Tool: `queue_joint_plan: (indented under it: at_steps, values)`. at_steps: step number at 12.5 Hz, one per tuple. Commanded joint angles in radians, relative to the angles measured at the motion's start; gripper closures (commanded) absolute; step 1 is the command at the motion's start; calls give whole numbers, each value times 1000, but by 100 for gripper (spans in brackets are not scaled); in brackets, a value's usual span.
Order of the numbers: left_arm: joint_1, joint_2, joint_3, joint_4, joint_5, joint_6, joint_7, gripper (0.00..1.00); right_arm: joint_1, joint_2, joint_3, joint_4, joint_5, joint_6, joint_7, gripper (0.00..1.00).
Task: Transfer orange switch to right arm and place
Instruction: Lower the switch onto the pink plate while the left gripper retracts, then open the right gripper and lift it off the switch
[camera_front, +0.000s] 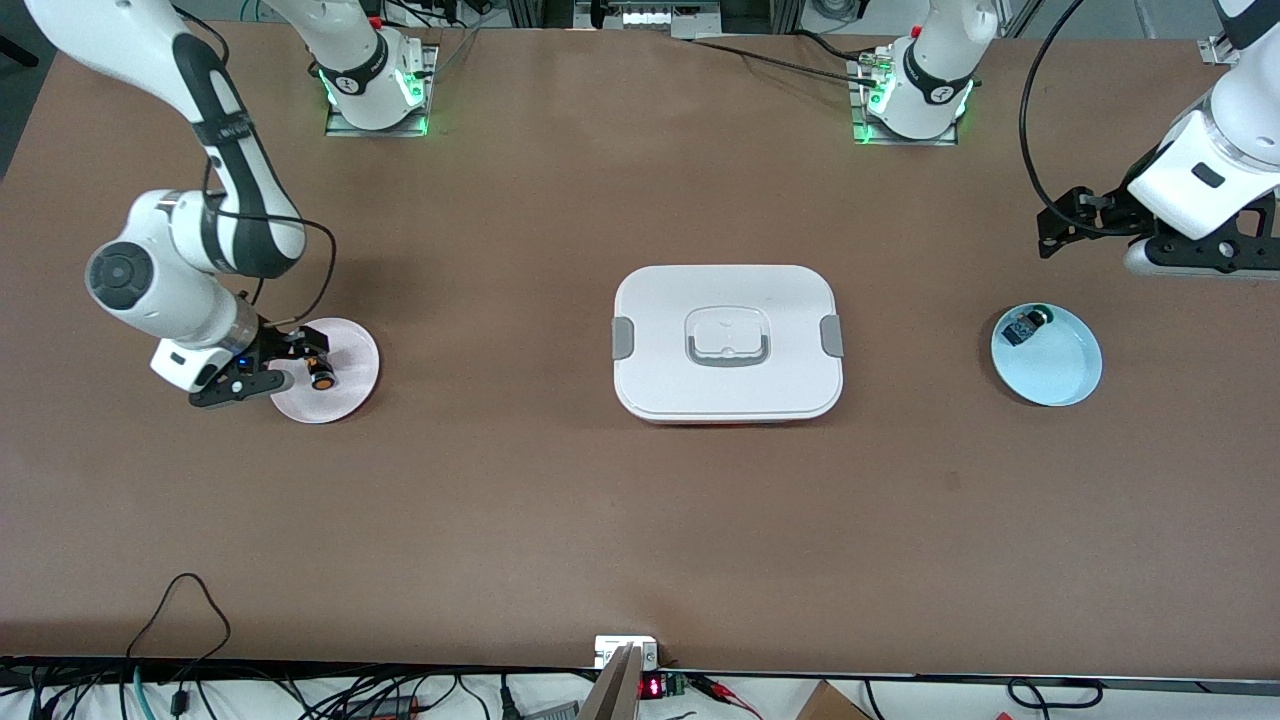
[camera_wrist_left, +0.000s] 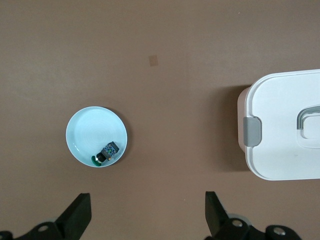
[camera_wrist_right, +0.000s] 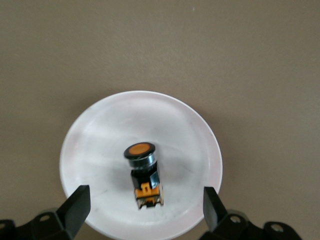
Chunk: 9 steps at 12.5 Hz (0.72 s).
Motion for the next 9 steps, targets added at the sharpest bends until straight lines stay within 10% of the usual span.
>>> queue_joint_plan:
  at_steps: [1, 9]
  values:
    - [-11, 6, -6, 12, 9, 11, -33, 0, 28, -64, 11, 134, -14, -227, 63, 0]
    - [-10, 32, -6, 39, 12, 9, -33, 0, 42, -174, 44, 458, 3, -639, 77, 0]
